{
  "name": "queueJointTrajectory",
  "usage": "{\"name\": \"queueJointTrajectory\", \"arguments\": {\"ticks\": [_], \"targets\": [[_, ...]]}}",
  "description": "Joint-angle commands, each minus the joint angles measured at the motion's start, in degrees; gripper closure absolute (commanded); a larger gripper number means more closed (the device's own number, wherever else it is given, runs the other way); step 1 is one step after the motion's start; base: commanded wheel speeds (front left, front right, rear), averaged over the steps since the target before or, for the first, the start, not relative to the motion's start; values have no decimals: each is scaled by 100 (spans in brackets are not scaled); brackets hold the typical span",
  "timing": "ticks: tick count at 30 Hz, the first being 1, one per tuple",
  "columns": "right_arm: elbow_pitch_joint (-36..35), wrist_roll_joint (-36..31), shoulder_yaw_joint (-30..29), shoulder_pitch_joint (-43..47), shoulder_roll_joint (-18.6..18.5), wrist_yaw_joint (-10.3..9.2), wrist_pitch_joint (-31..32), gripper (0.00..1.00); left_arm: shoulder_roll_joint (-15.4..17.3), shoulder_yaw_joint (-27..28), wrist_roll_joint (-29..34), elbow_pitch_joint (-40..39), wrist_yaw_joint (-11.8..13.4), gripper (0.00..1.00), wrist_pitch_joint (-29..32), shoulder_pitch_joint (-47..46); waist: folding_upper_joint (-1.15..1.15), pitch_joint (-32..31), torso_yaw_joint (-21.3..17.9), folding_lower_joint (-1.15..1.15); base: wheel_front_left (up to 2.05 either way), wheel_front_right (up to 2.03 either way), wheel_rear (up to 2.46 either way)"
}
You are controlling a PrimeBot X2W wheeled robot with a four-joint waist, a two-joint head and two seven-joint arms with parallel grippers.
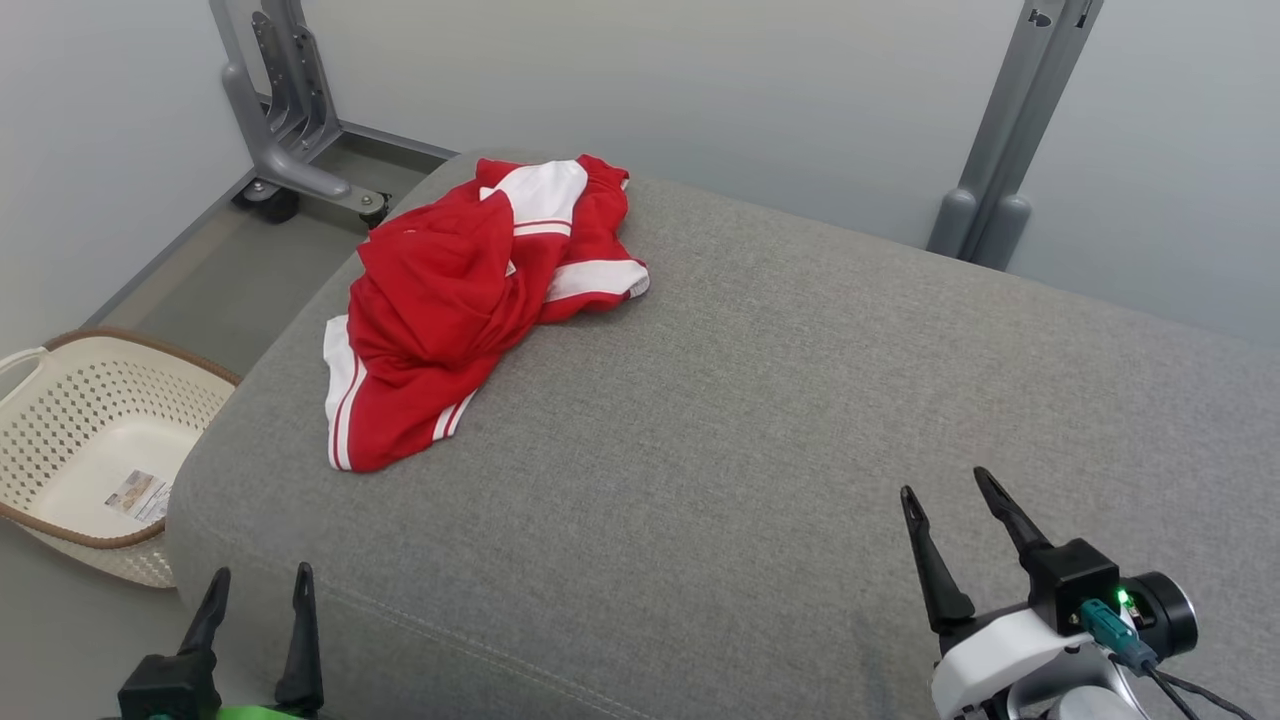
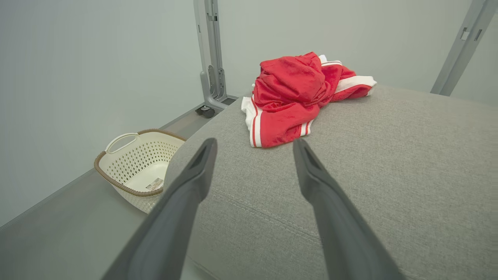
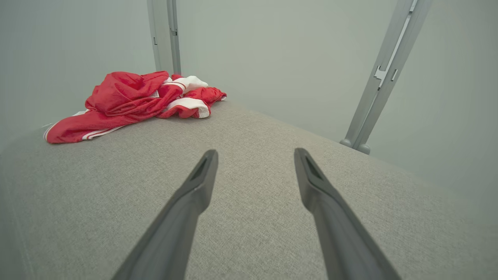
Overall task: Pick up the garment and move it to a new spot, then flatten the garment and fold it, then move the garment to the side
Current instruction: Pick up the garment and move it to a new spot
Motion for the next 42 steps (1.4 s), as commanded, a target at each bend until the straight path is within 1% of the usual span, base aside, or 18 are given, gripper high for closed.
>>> {"name": "queueJointTrajectory", "arguments": {"ticks": [1, 4, 8, 9, 11, 14, 18, 23, 27, 30, 34, 35, 36, 37, 38, 42], "targets": [[-49, -25, -55, 125, -32, -4, -18, 0, 14, -52, -54, -12, -18, 0, -2, -165, 0, -1, -80, 0, 0, 0, 0], [-107, -57, -68, 132, -94, -4, -18, 0, 4, -118, -128, -19, -18, 0, -2, -409, 0, 131, -243, 0, 0, 0, 0], [-229, -114, -2, -114, -227, -4, -18, 0, 65, -269, -245, 251, -18, 0, -2, -1040, 0, 647, -551, 0, 0, 0, 0], [-229, -114, -2, -114, -227, -4, -18, 0, 65, -269, -245, 251, -18, 0, -2, -1040, 0, 647, -551, 0, 0, 0, 0], [-272, -119, 37, -259, -320, -4, -18, 0, 100, -370, -316, 616, -18, 0, -1, -1496, 0, 966, -705, 0, 0, 0, 0], [-276, -127, 91, -497, -438, -4, -18, 0, 196, -544, -601, 1386, -18, 0, 48, -2291, 0, 1390, -956, 0, 0, 0, 0], [-334, -150, 124, -863, -519, -4, -18, 0, 431, -673, -1048, 2274, -17, 0, 257, -3306, 0, 1990, -1322, 0, 0, 0, 0], [-432, -175, 99, -1141, -607, -5, -18, 0, 597, -699, -1691, 3156, -17, 0, 641, -4360, 0, 2607, -1633, 0, 0, 0, 0], [-475, -197, 5, -1212, -652, -5, -18, 0, 743, -902, -2018, 3677, -17, 0, 1009, -4904, 0, 2913, -1754, 0, 0, 0, 0], [-517, -200, 18, -1273, -663, -4, -18, 0, 909, -934, -2075, 4076, -17, 0, 1152, -5200, 0, 3057, -1839, 0, 0, 0, 0], [-535, -221, -4, -1360, -653, -5, -18, 0, 1077, -915, -2022, 4580, 163, 0, 1078, -5446, 0, 3126, -1927, 0, 0, 0, 0], [-534, -226, -3, -1372, -635, -5, -18, 0, 1115, -891, -2028, 4680, 220, 7, 1028, -5499, 0, 3121, -1937, 0, 0, 0, 0], [-536, -233, 2, -1376, -615, -4, -18, 0, 1142, -878, -2034, 4763, 247, 58, 956, -5537, 0, 3102, -1944, 0, 0, 0, 0], [-532, -242, 4, -1365, -601, -5, -18, 0, 1152, -874, -2032, 4832, 274, 86, 881, -5562, 0, 3070, -1945, 0, 0, 0, 0], [-517, -247, -2, -1337, -591, -5, -18, 0, 1142, -867, -2043, 4902, 281, 100, 823, -5580, 0, 3029, -1937, 0, 0, 0, 0], [-402, -211, -16, -1071, -496, -5, -18, 0, 1131, -859, -2087, 5131, 284, 100, 494, -5606, 0, 2643, -1835, 0, 0, 0, 0]]}}
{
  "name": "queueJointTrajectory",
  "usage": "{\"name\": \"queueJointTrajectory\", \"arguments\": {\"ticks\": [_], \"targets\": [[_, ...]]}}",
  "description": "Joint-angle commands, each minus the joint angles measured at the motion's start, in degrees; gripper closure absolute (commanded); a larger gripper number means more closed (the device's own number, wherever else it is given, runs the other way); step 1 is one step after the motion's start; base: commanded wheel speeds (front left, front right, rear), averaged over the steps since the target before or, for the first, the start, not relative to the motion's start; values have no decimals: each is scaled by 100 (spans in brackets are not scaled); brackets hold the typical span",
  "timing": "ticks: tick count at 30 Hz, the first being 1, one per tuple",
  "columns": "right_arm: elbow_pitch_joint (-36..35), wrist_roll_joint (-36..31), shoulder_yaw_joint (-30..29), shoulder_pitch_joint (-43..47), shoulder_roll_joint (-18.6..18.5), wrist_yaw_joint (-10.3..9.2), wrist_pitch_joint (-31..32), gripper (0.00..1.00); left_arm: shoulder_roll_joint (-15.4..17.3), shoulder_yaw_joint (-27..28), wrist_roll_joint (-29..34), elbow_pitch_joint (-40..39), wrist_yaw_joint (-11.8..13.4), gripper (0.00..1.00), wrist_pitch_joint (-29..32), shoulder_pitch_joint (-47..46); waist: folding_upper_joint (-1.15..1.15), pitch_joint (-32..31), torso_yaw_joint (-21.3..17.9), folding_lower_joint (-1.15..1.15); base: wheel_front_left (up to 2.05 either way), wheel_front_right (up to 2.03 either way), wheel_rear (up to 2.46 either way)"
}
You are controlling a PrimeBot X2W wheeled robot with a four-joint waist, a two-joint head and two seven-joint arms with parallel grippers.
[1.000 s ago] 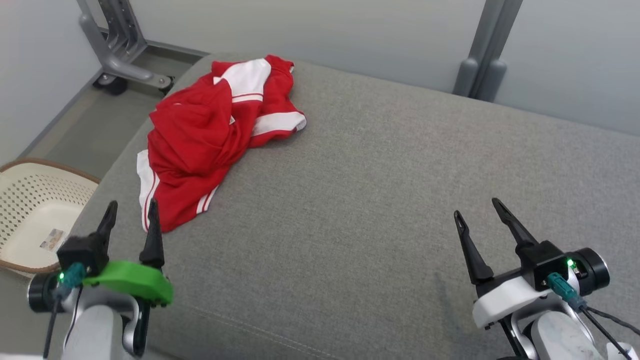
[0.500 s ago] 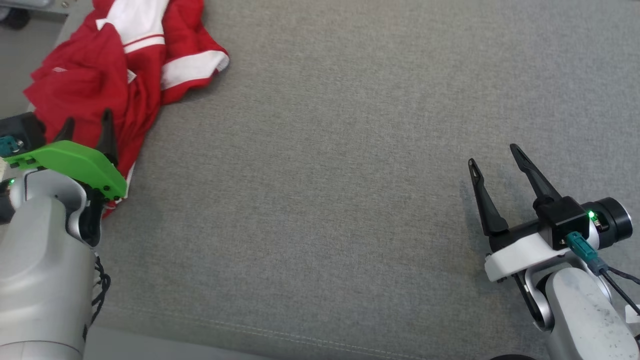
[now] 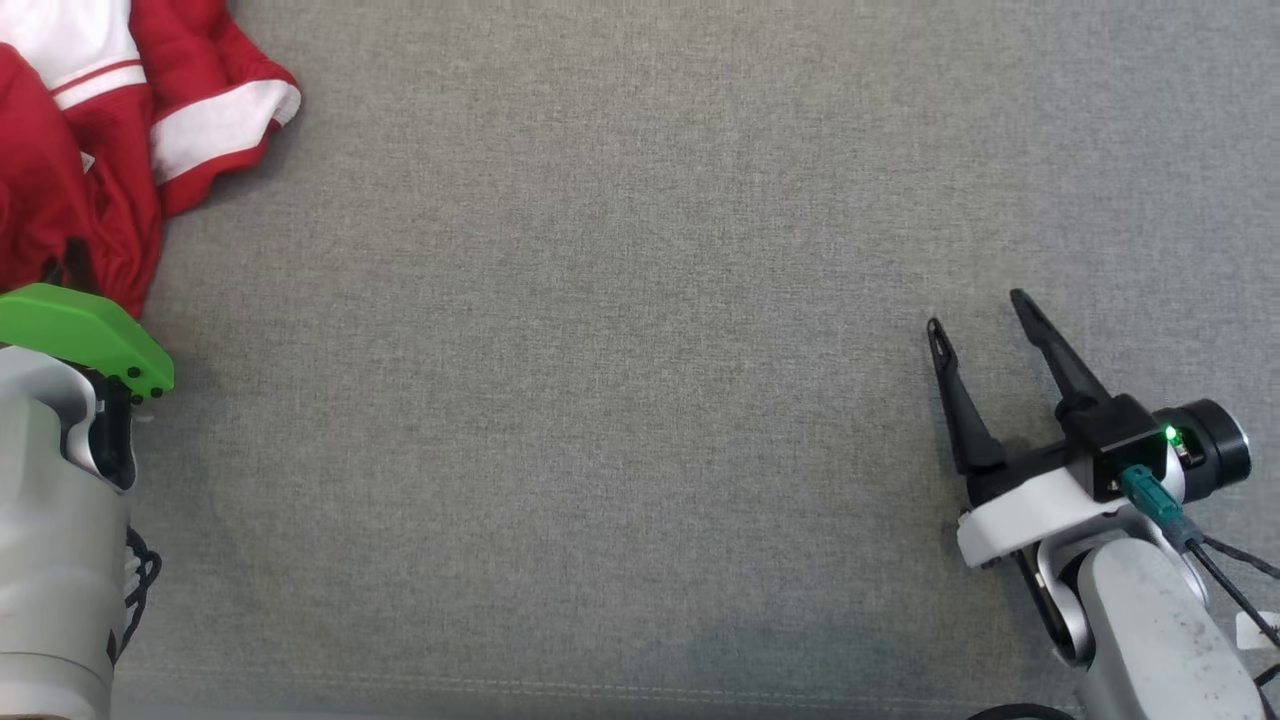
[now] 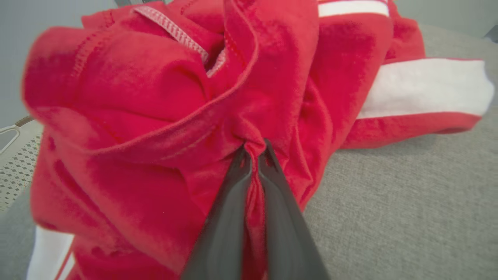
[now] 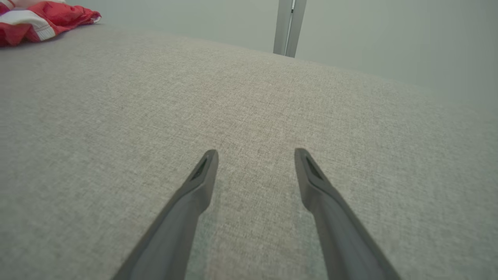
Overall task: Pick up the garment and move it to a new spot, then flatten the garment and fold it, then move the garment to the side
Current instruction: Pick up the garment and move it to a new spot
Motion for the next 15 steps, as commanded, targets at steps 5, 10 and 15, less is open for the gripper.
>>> {"name": "queueJointTrajectory", "arguments": {"ticks": [5, 10, 15], "targets": [[157, 89, 19, 372, 137, -5, -18, 0, 206, -187, 263, -136, 131, 100, -397, -113, 0, -754, 196, -1, 0, 0, 0], [233, 153, 59, 630, 273, -5, -18, 0, 310, -402, 508, -488, 114, 100, -490, -225, 0, -1208, 239, -1, 0, 0, 0], [312, 229, 134, 881, 438, -6, -18, 0, 276, -710, 681, -1036, -35, 100, -311, -386, 0, -1658, 113, -1, 0, 0, 0]]}}
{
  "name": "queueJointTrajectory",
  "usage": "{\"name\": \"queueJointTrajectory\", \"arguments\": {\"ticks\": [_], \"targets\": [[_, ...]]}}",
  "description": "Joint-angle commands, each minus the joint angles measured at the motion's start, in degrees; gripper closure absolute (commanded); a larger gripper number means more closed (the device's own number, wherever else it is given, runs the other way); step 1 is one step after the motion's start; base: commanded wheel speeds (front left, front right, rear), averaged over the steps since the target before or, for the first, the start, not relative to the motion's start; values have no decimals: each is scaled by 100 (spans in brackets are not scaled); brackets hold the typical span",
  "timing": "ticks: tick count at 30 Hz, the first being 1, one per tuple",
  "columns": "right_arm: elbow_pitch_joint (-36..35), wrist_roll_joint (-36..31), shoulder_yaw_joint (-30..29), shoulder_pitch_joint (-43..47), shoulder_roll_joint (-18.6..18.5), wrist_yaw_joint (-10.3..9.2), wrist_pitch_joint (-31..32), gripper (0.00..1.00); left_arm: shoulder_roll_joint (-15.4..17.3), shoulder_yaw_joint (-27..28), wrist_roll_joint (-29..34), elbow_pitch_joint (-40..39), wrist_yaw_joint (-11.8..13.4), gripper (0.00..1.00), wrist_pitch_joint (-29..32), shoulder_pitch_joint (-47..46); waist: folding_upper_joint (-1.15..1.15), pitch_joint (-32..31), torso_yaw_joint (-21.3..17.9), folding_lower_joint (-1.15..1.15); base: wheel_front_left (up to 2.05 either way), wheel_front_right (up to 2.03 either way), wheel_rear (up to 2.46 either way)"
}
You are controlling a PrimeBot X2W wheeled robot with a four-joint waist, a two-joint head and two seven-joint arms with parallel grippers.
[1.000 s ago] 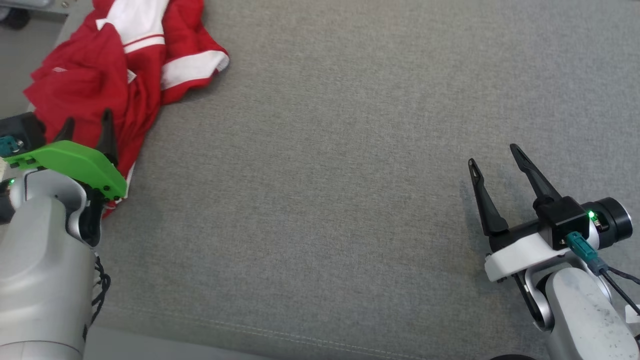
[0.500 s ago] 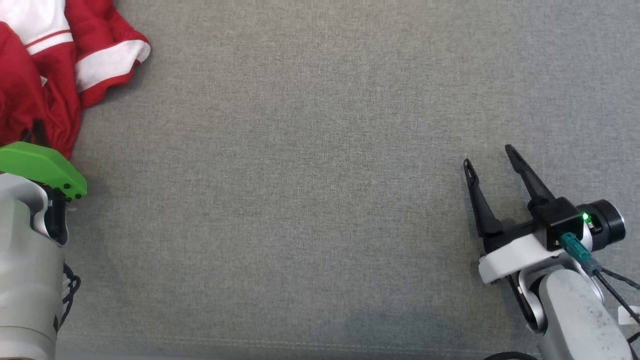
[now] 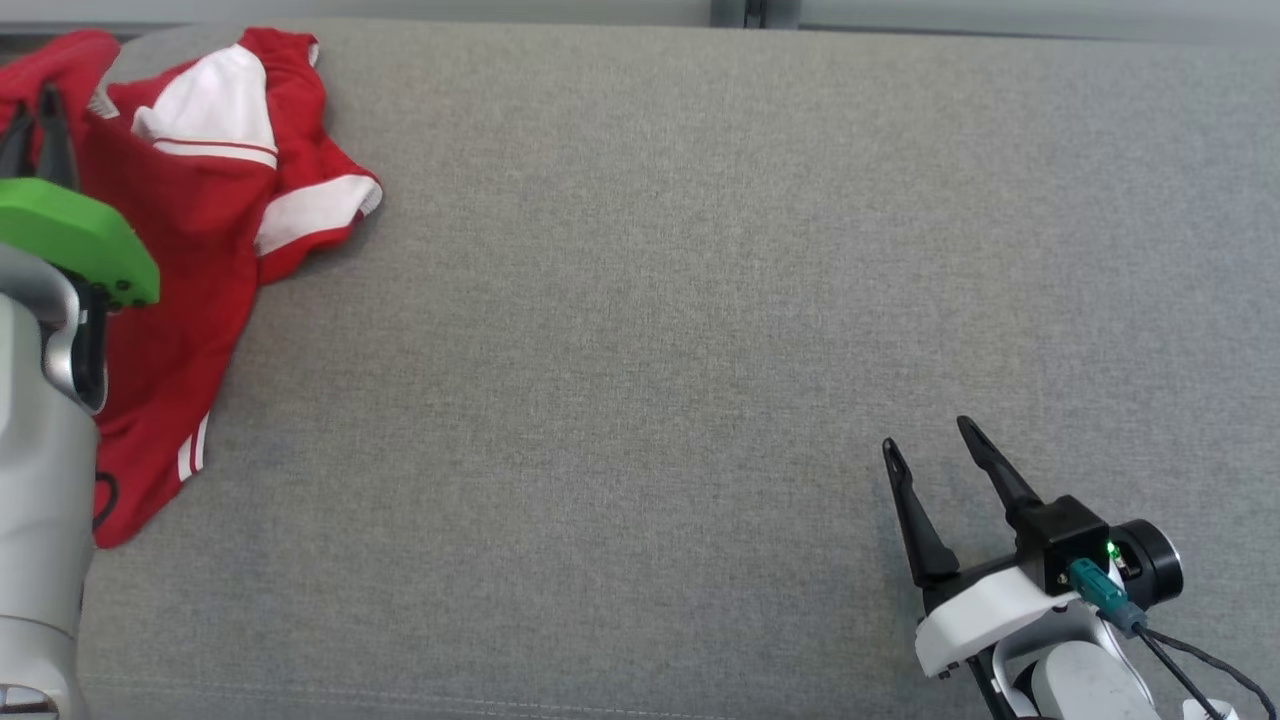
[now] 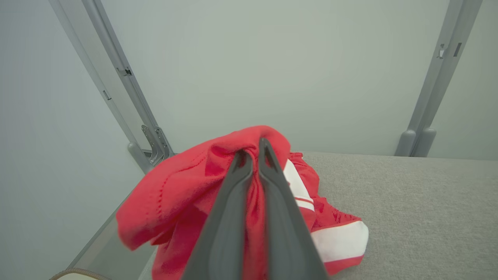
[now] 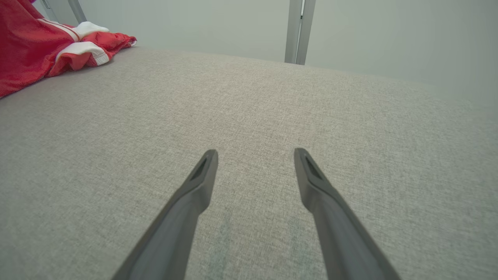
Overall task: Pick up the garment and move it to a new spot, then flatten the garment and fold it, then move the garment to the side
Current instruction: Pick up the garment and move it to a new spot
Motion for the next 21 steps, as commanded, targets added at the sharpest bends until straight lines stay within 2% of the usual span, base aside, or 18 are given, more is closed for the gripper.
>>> {"name": "queueJointTrajectory", "arguments": {"ticks": [1, 8, 15, 21], "targets": [[18, 20, 4, 96, 18, -6, -18, 0, -37, -59, 49, -94, -32, 100, 39, -55, 0, -516, -32, 0, 0, 0, 0], [43, 78, -92, 367, 150, -6, -18, 0, -585, -648, 17, -1534, -163, 100, 693, 489, 0, -858, -455, 0, 0, 0, 0], [50, 92, -133, 454, 204, -6, -18, 0, -1215, -1351, -77, -3257, -146, 100, 1450, 1512, 0, -942, -1129, 0, 0, 0, 0], [55, 131, -102, 370, 229, -6, -18, 0, -1618, -1948, -168, -3932, -67, 100, 1818, 2061, 0, -855, -1807, 0, 0, 0, 0]]}}
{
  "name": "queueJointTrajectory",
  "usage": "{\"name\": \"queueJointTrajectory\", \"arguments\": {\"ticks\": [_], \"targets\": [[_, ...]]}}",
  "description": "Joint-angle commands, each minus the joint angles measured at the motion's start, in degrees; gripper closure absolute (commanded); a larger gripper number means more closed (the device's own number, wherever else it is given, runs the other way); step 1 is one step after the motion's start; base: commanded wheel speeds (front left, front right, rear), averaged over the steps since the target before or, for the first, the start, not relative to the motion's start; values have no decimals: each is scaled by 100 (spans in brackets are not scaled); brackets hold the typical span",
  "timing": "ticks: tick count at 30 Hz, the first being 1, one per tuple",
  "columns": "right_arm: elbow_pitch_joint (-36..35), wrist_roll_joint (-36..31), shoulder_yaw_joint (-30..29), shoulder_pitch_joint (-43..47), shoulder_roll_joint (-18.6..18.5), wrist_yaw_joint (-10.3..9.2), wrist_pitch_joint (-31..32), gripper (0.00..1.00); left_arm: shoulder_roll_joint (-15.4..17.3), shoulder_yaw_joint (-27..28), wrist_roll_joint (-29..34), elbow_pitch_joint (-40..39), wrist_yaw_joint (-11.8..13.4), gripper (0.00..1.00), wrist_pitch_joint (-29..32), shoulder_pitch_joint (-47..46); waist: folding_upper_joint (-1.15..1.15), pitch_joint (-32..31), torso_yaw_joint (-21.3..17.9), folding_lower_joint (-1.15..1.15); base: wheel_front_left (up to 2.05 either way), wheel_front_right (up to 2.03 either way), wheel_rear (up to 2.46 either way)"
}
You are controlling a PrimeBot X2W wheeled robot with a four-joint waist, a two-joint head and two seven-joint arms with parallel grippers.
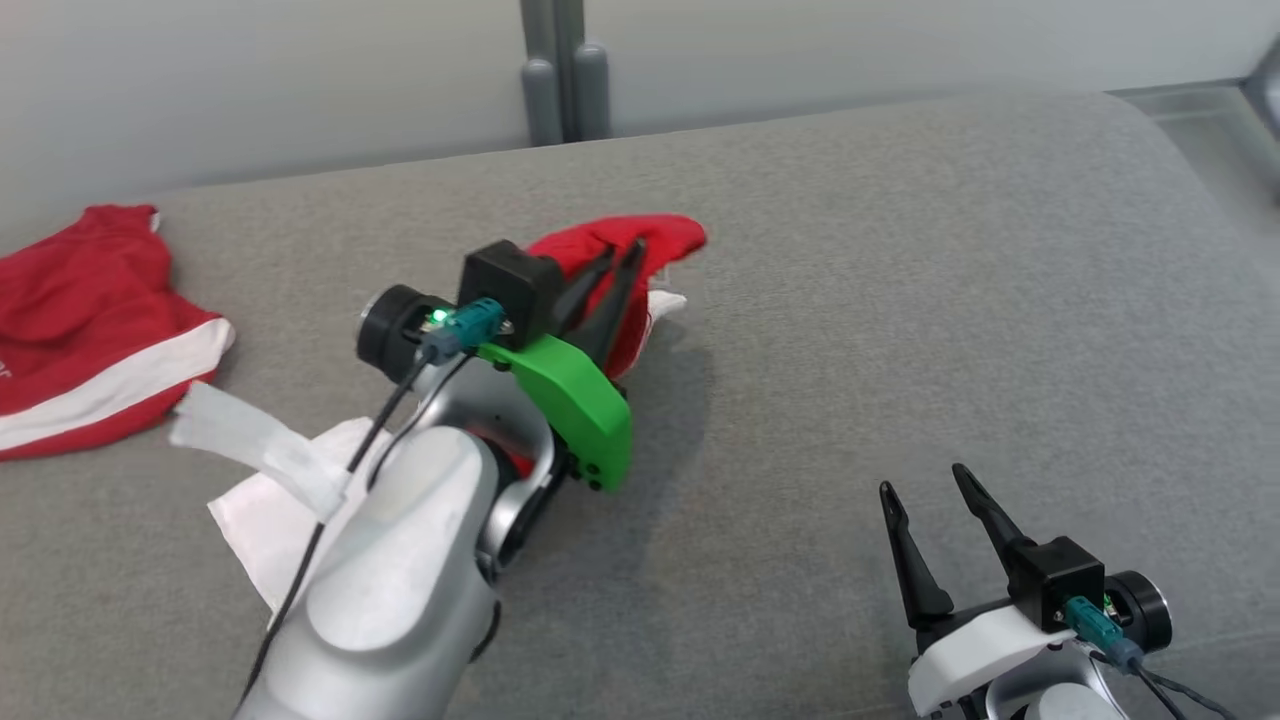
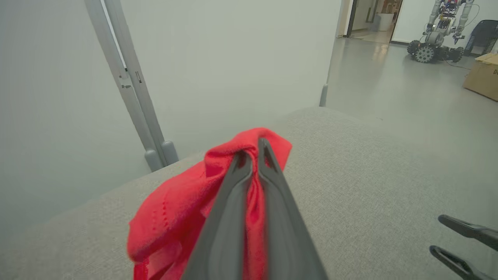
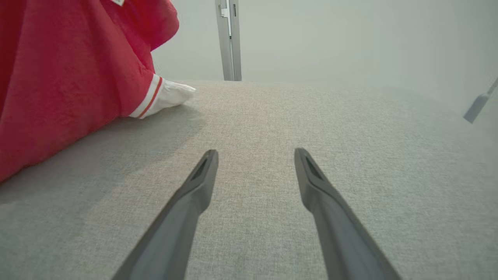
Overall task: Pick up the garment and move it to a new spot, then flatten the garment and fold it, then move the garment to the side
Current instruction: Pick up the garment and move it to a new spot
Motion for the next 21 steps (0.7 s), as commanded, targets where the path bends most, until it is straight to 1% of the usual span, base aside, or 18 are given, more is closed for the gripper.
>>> {"name": "queueJointTrajectory", "arguments": {"ticks": [1, 3, 6, 8, 11, 16, 17, 18, 21], "targets": [[2, 39, -2, -30, -7, -6, -18, 0, -57, -73, -73, -51, 43, 100, 1, 79, 0, 22, -619, 0, 0, 0, 0], [4, 49, 6, -55, 0, -5, -18, 0, -125, -275, -87, -77, 100, 100, -6, 64, 0, 74, -840, 0, 0, 0, 0], [6, 100, 5, -123, 7, -6, -18, 0, -172, -591, -144, 86, 221, 100, -49, -69, 0, 173, -1186, 0, 0, 0, 0], [-12, 191, 24, -137, 9, -6, -18, 0, -190, -840, -300, 163, 279, 100, -115, -205, 0, 226, -1392, 0, 0, 0, 0], [-4, 255, 6, -107, 7, -6, -18, 0, -192, -1292, -639, 139, 461, 100, -290, -460, 0, 281, -1617, 0, 0, 0, 0], [-25, 285, 0, -124, 9, -6, -18, 0, -181, -1870, -1217, 191, 833, 100, -597, -971, 0, 422, -1804, 0, 0, 0, 0], [-34, 296, -14, -134, 10, -6, -18, 0, -181, -1969, -1319, 241, 892, 100, -641, -1048, 0, 439, -1810, 0, 0, 0, 0], [-34, 296, -14, -134, 10, -6, -18, 0, -181, -1969, -1319, 241, 892, 100, -641, -1048, 0, 439, -1810, 0, 0, 0, 0], [-41, 287, -41, -156, 13, -5, -18, 0, -170, -2166, -1449, 688, 1064, 100, -728, -1192, 0, 486, -1795, 0, 0, 0, 0]]}}
